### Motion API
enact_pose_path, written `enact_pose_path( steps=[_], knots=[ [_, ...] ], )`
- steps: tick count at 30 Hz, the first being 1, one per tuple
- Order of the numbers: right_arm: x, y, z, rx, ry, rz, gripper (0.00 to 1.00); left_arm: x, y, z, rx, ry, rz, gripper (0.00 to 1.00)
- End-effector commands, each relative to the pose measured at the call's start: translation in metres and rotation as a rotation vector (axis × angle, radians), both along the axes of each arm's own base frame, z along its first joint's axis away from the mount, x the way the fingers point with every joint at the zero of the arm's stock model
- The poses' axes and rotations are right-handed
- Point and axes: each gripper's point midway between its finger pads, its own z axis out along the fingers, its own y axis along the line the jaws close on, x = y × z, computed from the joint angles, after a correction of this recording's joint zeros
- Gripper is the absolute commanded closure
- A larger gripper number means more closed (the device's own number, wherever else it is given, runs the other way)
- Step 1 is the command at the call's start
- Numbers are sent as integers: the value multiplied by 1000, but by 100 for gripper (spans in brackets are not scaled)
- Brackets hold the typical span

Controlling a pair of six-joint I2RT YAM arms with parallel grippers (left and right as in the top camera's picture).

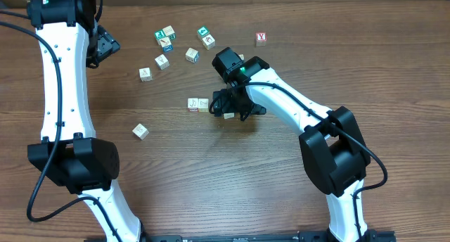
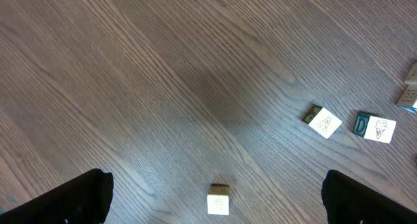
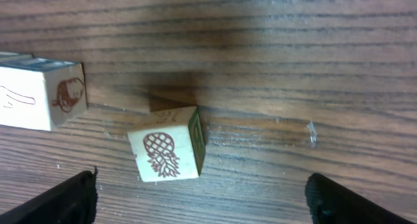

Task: Form a horizontal line
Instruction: 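Position the right gripper above the pineapple block beside the 7 block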

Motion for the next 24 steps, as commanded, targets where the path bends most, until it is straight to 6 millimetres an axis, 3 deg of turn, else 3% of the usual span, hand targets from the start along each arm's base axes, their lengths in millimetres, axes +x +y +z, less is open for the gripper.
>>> enact_pose_path(
  steps=[1, 13, 24],
  knots=[
    [4, 3, 2, 9, -6, 2, 9, 1, -3, 7, 7, -11, -27, 0],
    [1, 1, 1, 1, 5, 2, 32, 1, -3, 7, 7, -11, -28, 0],
    [-1, 4, 1, 4, 7, 10, 36, 1, -3, 7, 7, -11, -27, 0]
  ],
)
